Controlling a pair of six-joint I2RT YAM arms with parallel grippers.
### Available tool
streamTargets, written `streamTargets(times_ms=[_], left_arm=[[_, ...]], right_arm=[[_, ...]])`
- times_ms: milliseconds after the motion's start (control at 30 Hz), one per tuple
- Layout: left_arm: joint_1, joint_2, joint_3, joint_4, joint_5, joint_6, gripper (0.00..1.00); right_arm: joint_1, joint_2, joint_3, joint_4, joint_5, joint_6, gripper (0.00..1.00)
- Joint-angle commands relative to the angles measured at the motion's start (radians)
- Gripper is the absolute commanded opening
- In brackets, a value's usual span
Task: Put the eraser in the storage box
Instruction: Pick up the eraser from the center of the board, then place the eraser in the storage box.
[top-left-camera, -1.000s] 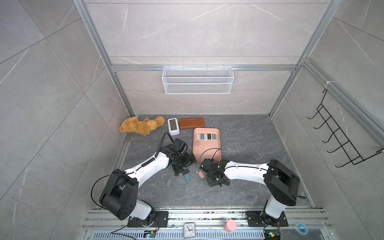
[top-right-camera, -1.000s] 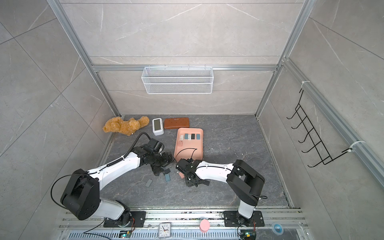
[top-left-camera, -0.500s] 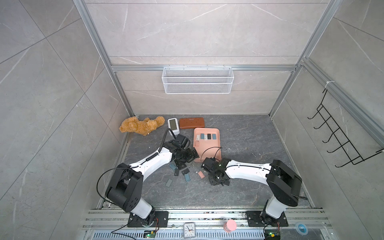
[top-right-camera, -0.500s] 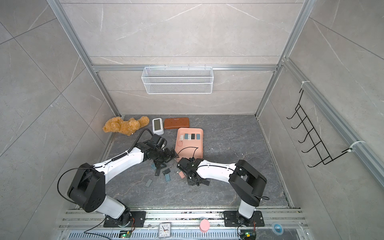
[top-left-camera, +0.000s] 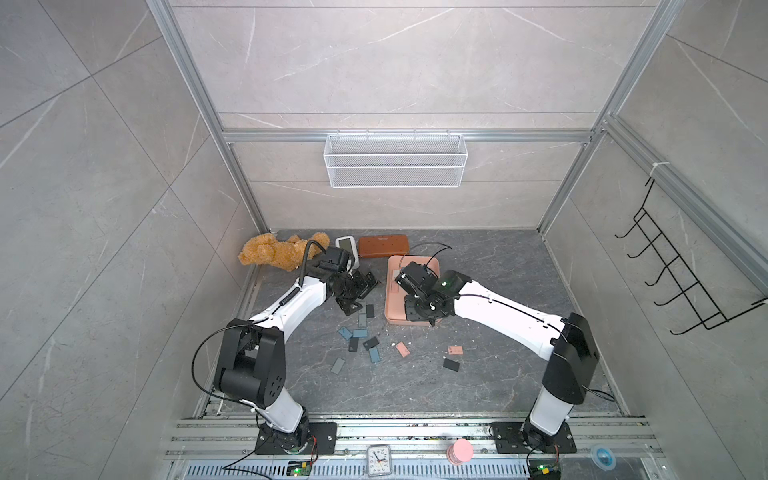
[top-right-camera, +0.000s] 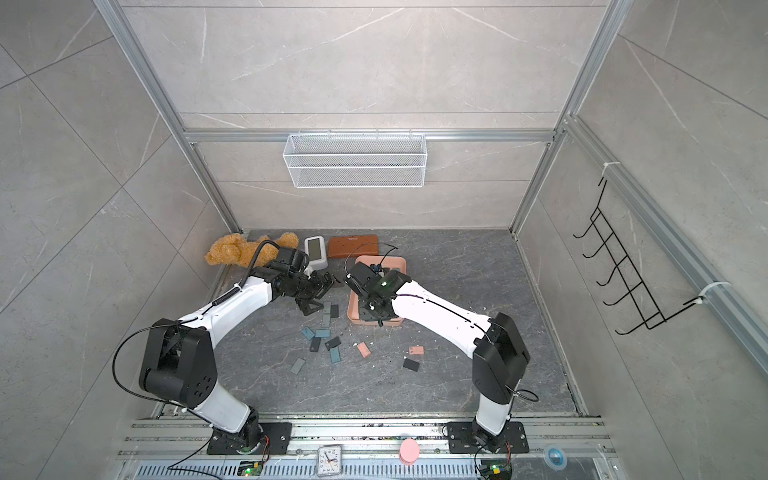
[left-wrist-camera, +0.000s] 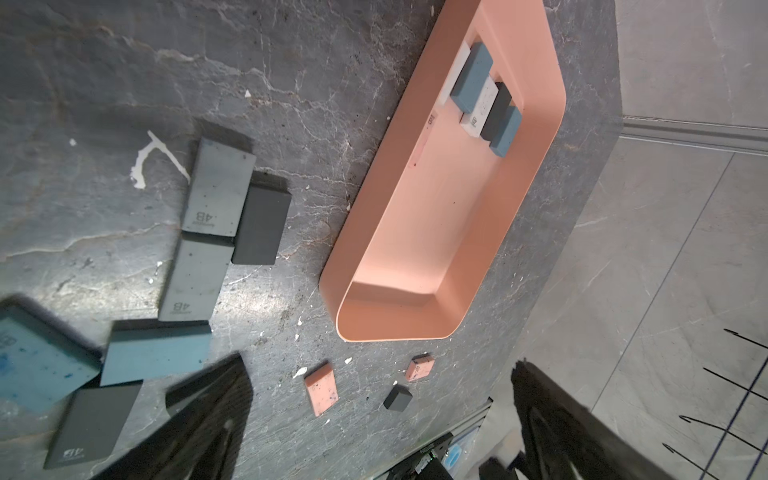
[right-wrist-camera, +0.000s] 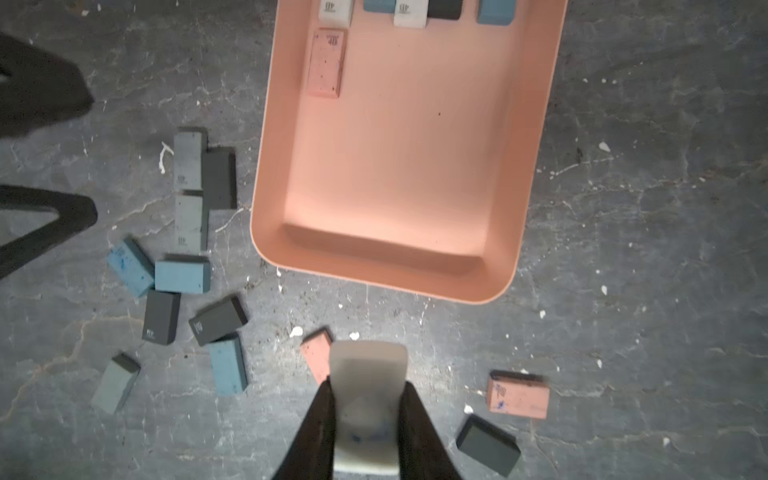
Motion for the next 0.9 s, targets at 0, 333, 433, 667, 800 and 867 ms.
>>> streamTargets(times_ms=[0,333,433,667,800,867], left_arm=[[0.005,0.0,0.035,0.019,0.087,0.057,1.0],[0.008,0.038,0.026,0.036,0.156,0.083,0.99],[0.016,0.025,0.031,-0.004,0.16,0.115,0.99],[0.041,0.017,0.022,-0.014,0.175,0.118,0.99],[0.041,0.023,0.018,-0.01,0.177,0.115,0.99],[0.041,0.029,0.018,-0.014,0.178,0.118,1.0]], right_arm=[[-0.036,0.093,0.063,-0.041,0.008,0.002,0.24],[-0.109,0.356,0.337,-0.044,-0.049,-0.088,0.25],[-0.128,0.441,0.437,-0.068,-0.065,-0.098,0.25],[-0.146,0.619,0.69,-0.168,-0.089,-0.122,0.25],[-0.16,0.702,0.82,-0.232,-0.092,-0.142,0.26],[-0.169,0.724,0.857,-0.248,-0.091,-0.15,0.26]])
